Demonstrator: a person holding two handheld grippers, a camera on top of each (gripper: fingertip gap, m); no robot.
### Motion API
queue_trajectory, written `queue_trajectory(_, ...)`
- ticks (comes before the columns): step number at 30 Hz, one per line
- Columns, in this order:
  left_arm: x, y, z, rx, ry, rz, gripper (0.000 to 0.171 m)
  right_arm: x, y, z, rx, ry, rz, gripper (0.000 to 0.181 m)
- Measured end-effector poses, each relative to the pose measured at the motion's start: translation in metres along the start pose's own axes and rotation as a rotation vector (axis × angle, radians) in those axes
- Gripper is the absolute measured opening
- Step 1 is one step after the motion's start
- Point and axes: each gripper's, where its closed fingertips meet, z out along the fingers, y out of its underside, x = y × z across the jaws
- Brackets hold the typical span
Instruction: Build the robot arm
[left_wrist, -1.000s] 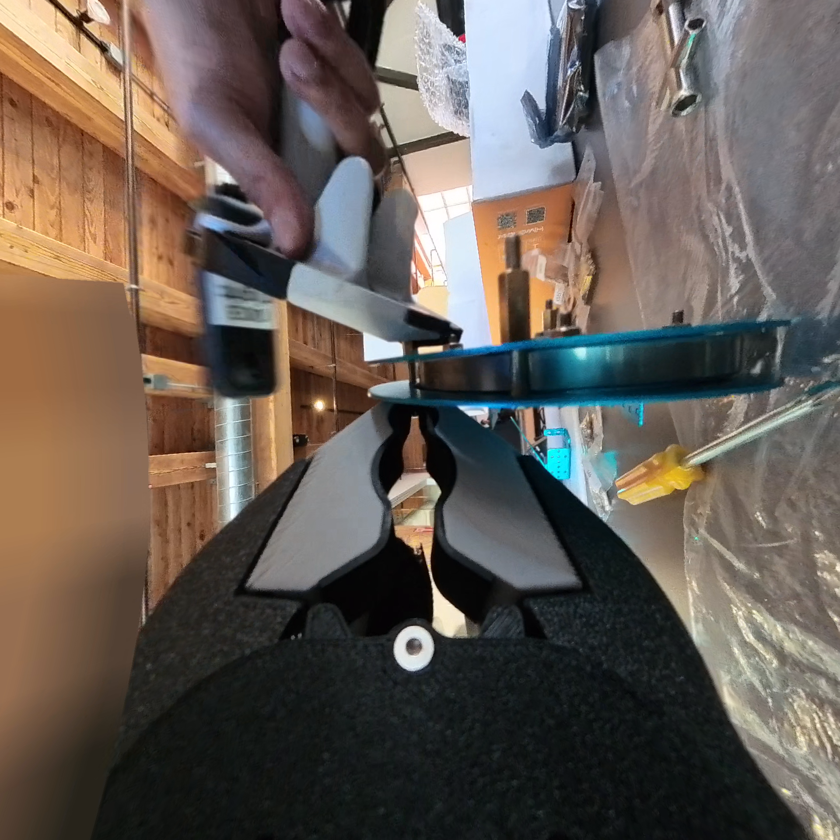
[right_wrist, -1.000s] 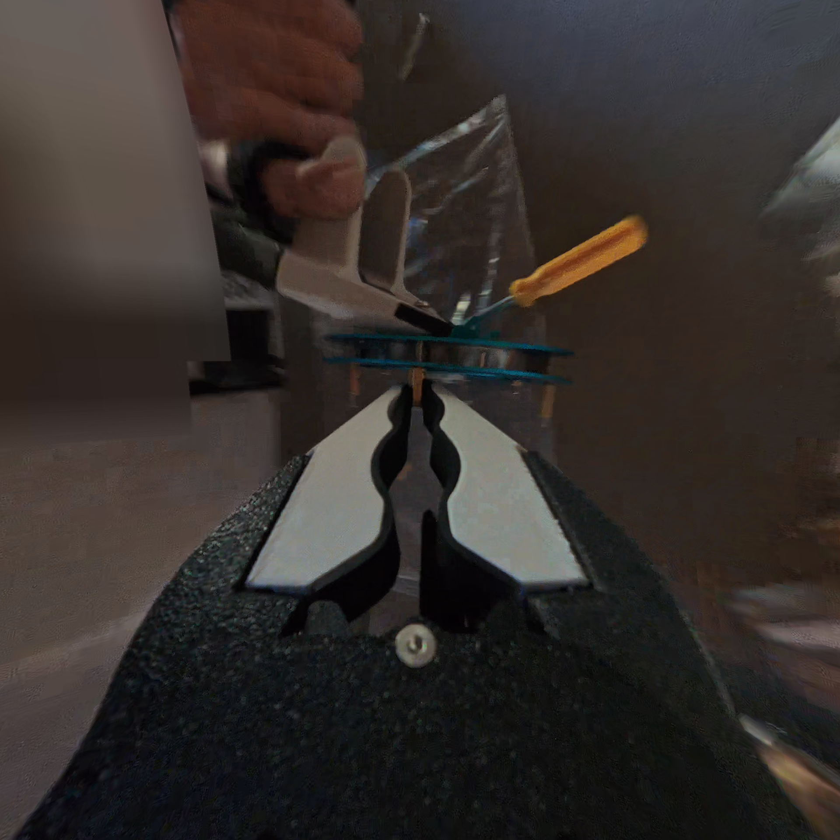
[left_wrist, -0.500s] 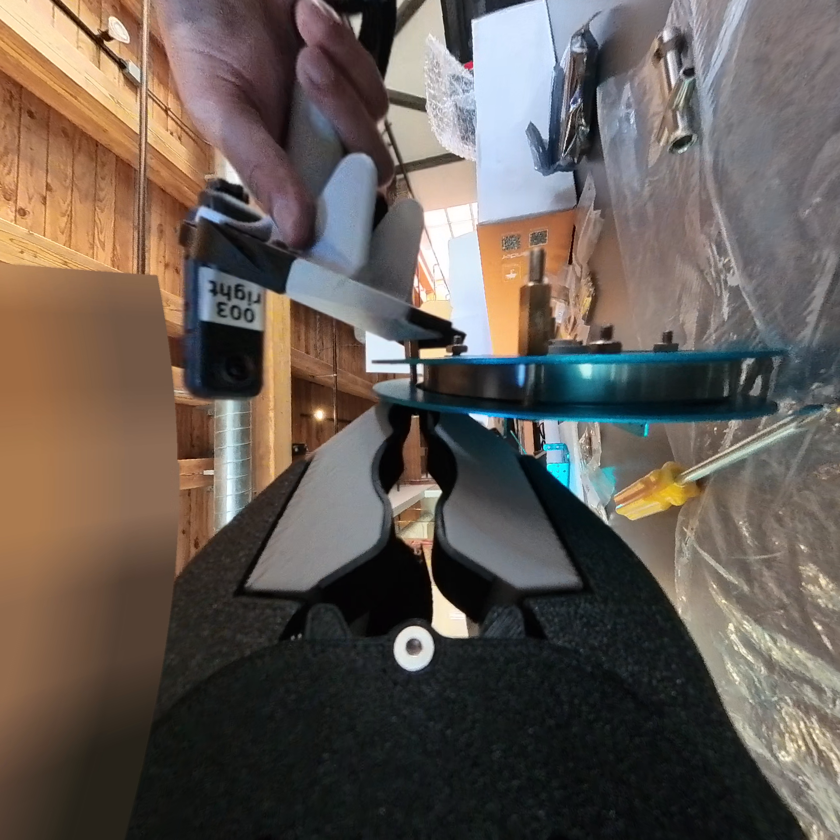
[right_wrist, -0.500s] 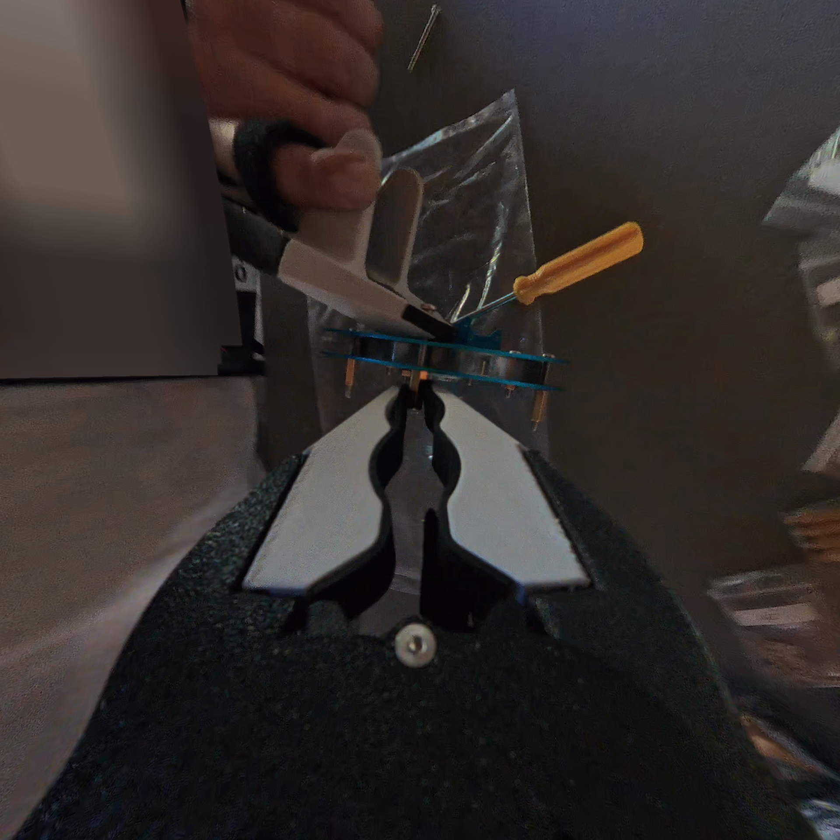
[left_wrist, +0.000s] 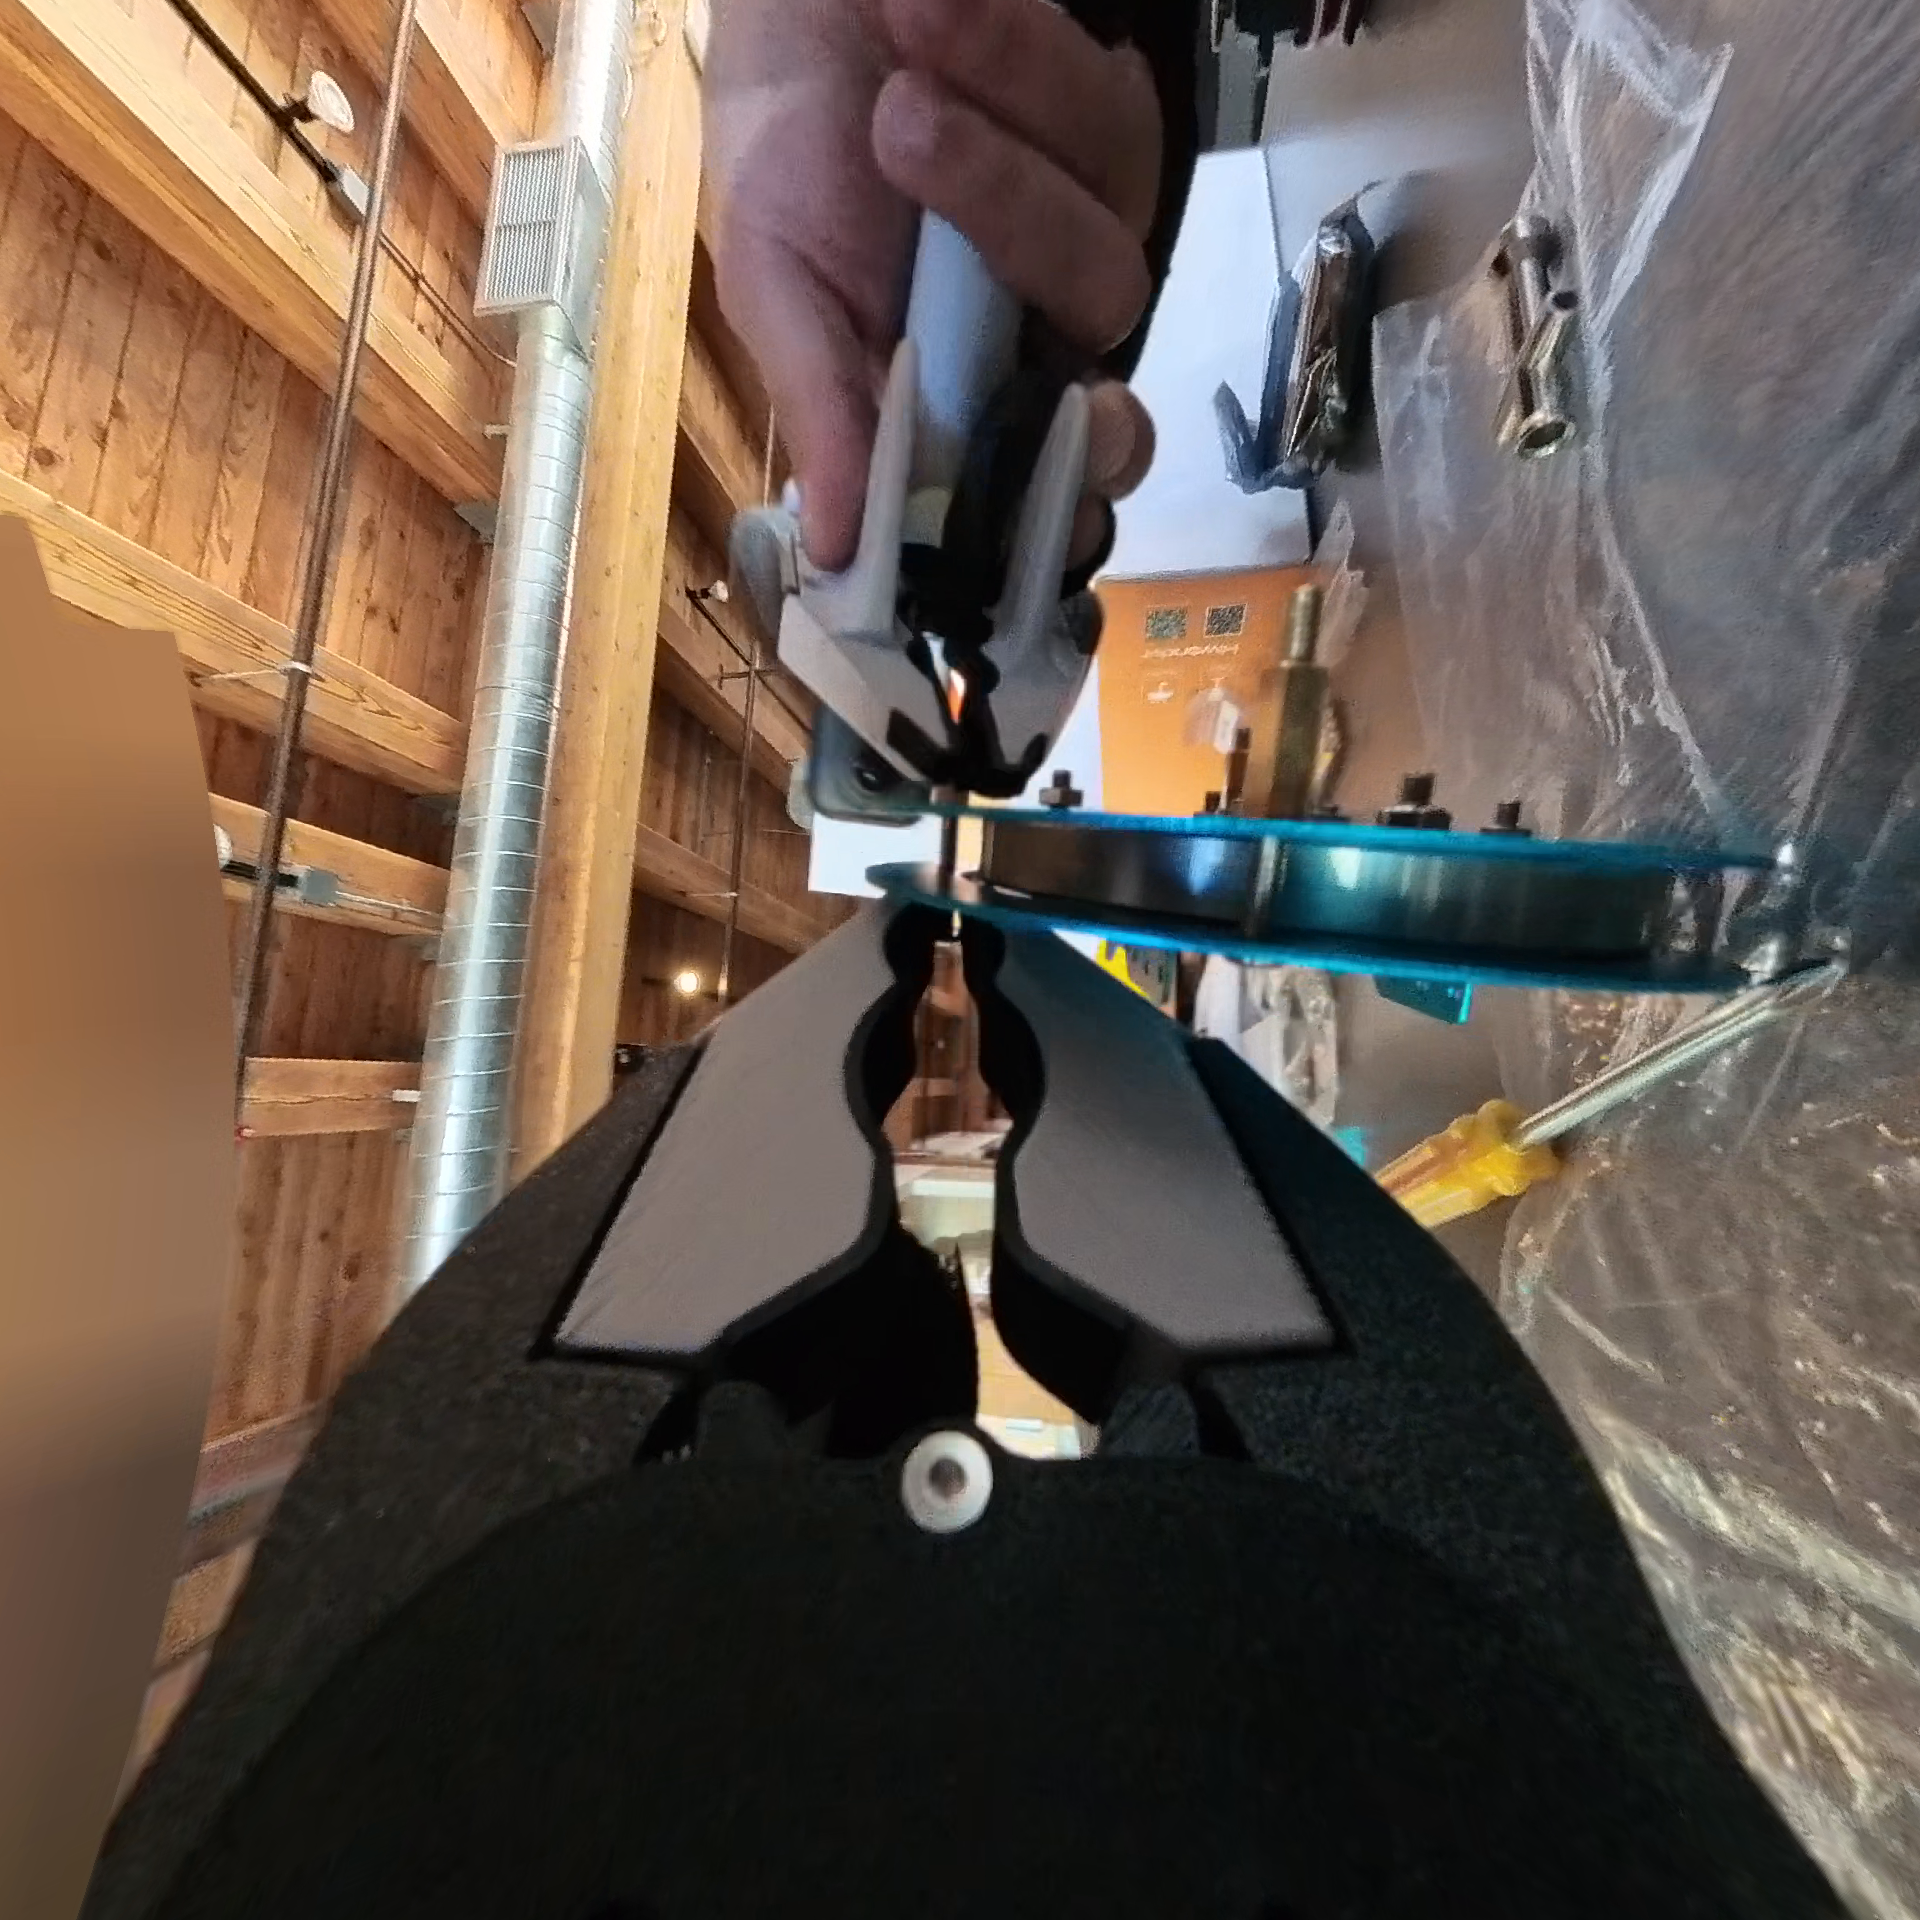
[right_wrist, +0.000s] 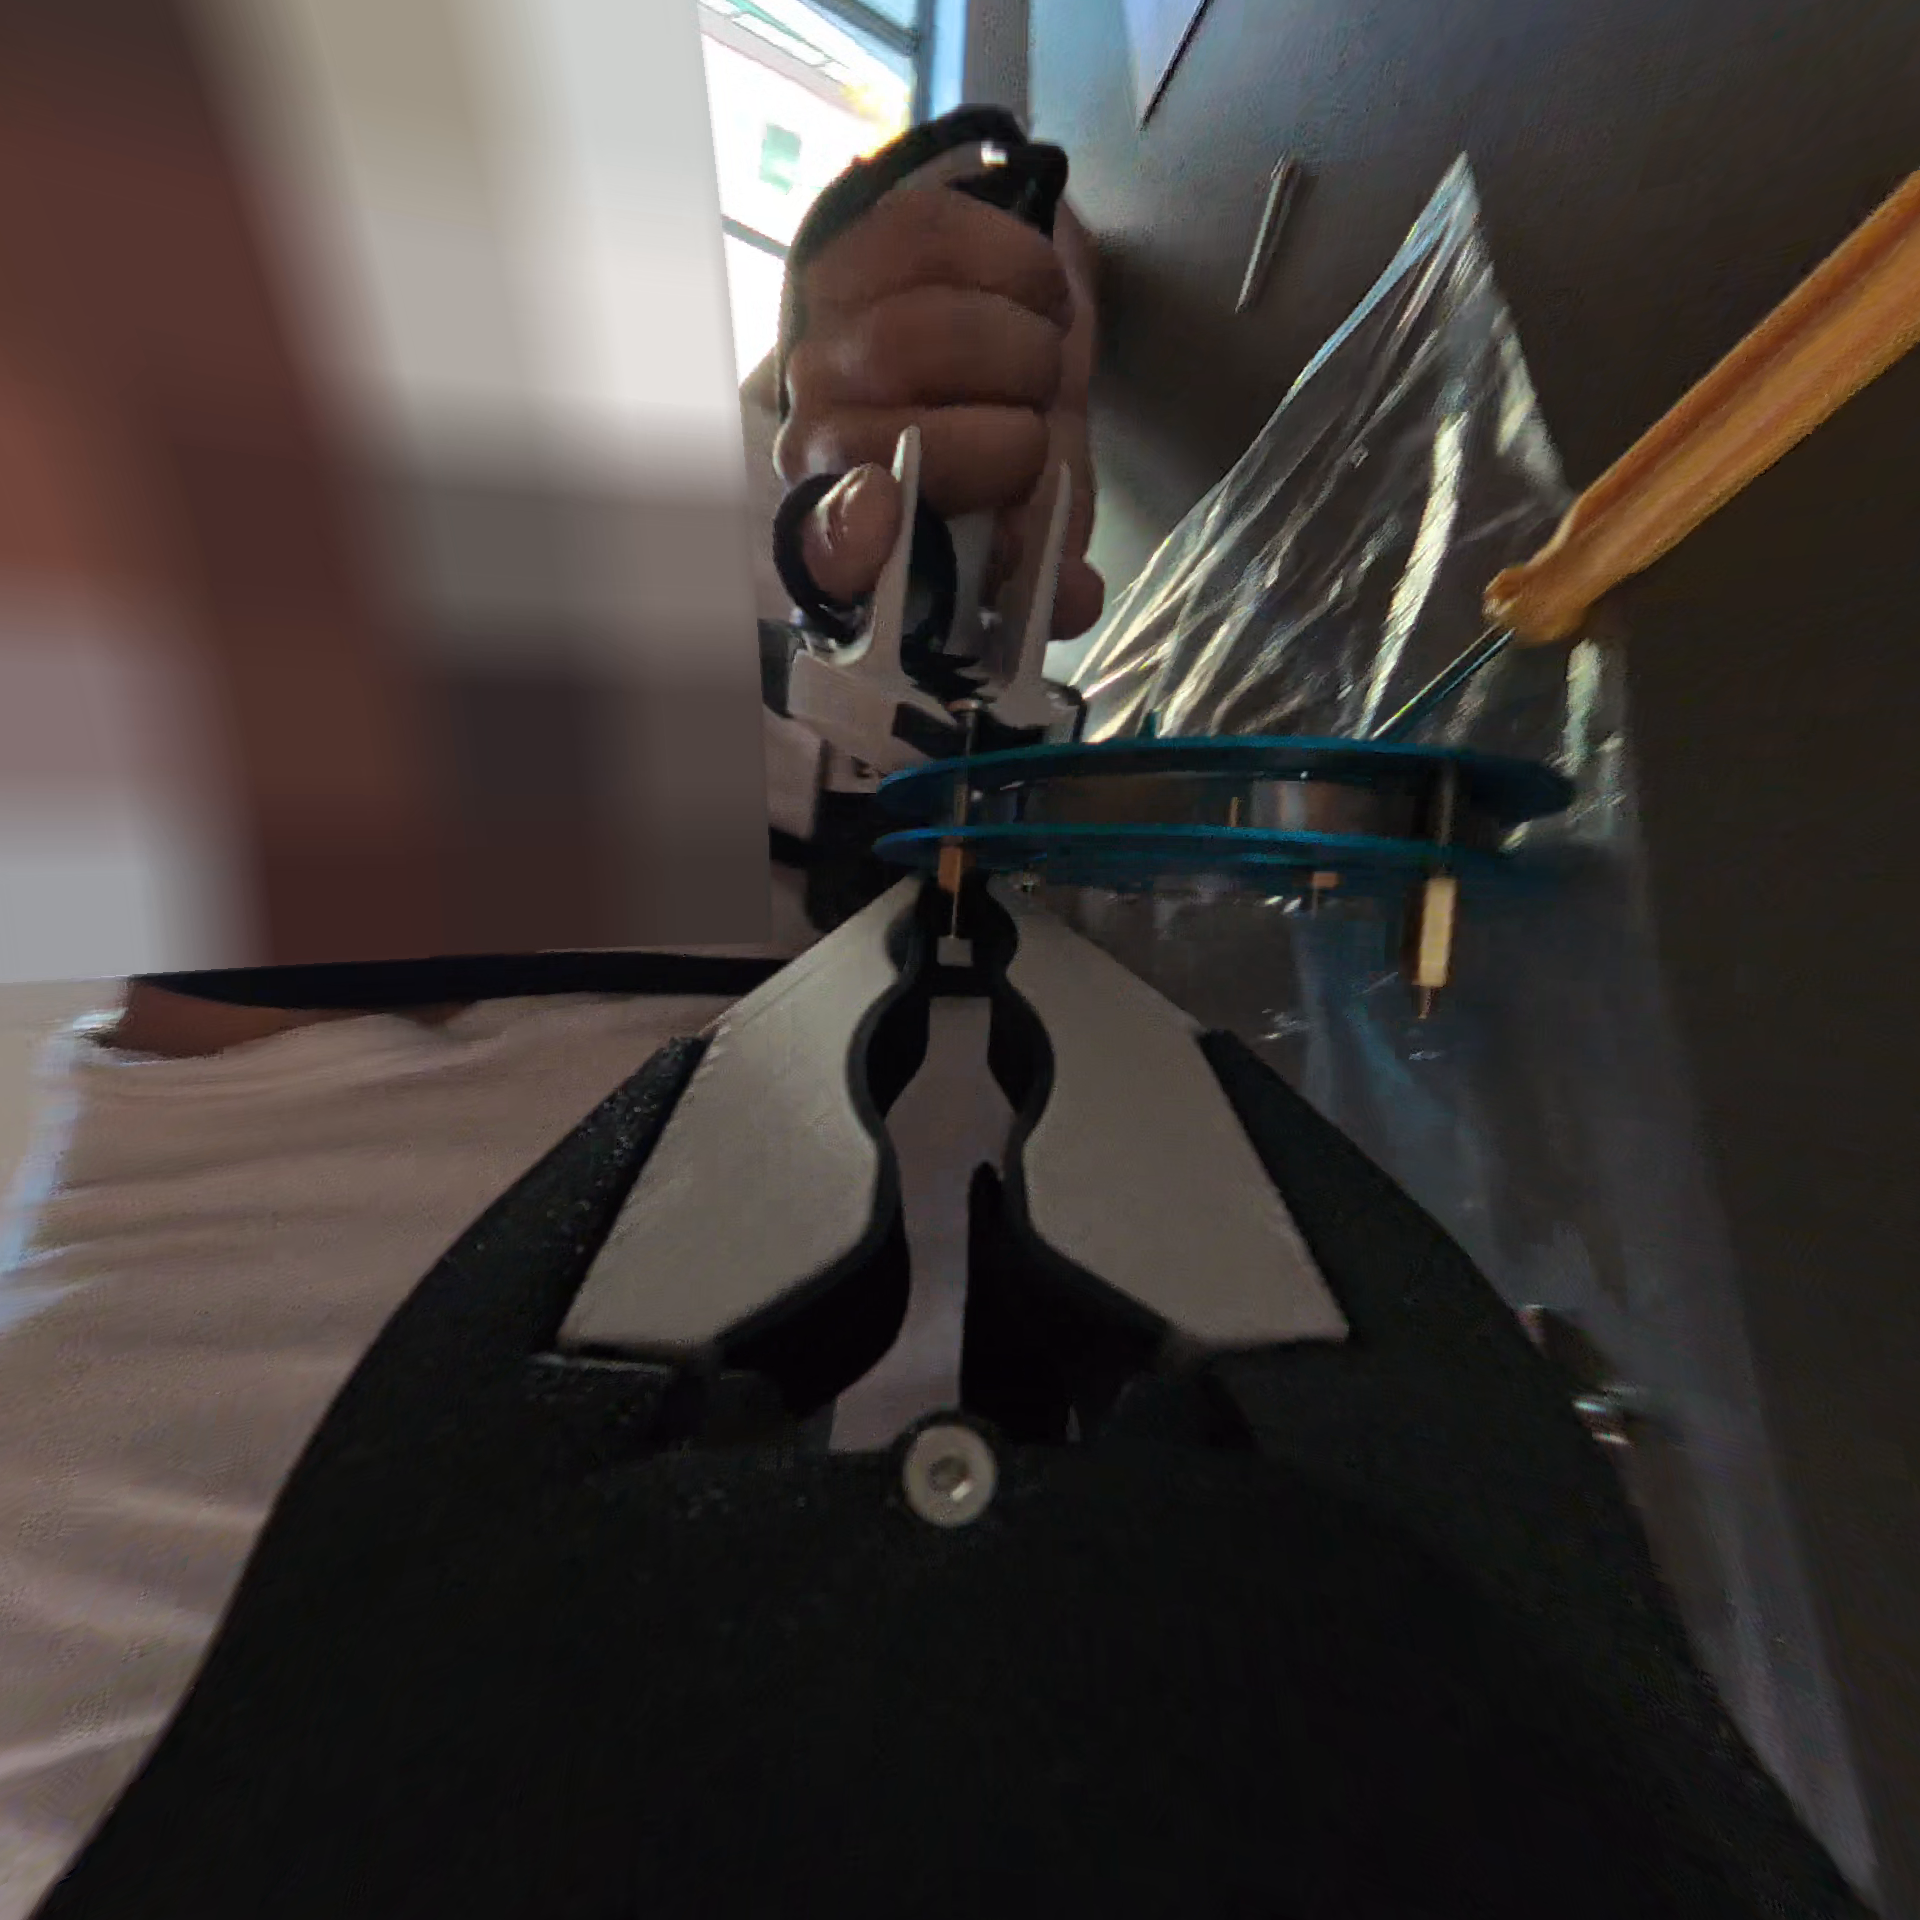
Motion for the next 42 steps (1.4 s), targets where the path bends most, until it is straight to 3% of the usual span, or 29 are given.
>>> queue_trajectory(2,0.000,0.003,-0.004,0.021,0.024,-0.063,0.006,0.002,-0.004,0.001,0.040,0.057,-0.073,0.004)
queue_trajectory(6,0.000,0.001,-0.013,0.065,0.010,-0.022,0.009,-0.001,-0.005,0.007,0.087,0.061,-0.196,0.005)
queue_trajectory(12,0.001,-0.003,-0.010,0.120,-0.086,0.110,0.016,-0.005,-0.002,0.005,0.184,-0.059,-0.115,0.005)
queue_trajectory(20,-0.013,0.021,-0.009,0.079,-0.059,-0.036,0.020,0.005,-0.012,-0.006,0.292,-0.002,-0.154,0.003)
queue_trajectory(23,0.003,0.026,-0.004,0.070,0.133,-0.305,0.019,0.007,-0.014,-0.006,0.309,0.050,-0.209,0.003)
queue_trajectory(29,-0.004,0.008,-0.011,0.223,0.603,-1.204,0.016,0.011,-0.013,-0.002,0.303,0.173,-0.329,0.003)
queue_trajectory(32,-0.013,0.004,-0.015,0.323,0.792,-1.573,0.016,0.015,-0.013,-0.003,0.295,0.263,-0.387,0.003)
queue_trajectory(35,-0.009,0.006,-0.013,0.339,0.870,-1.725,0.016,0.017,-0.012,-0.006,0.287,0.345,-0.444,0.003)
queue_trajectory(42,-0.006,-0.004,-0.018,0.407,0.951,-1.801,0.015,0.014,-0.010,0.001,0.266,0.331,-0.487,0.003)
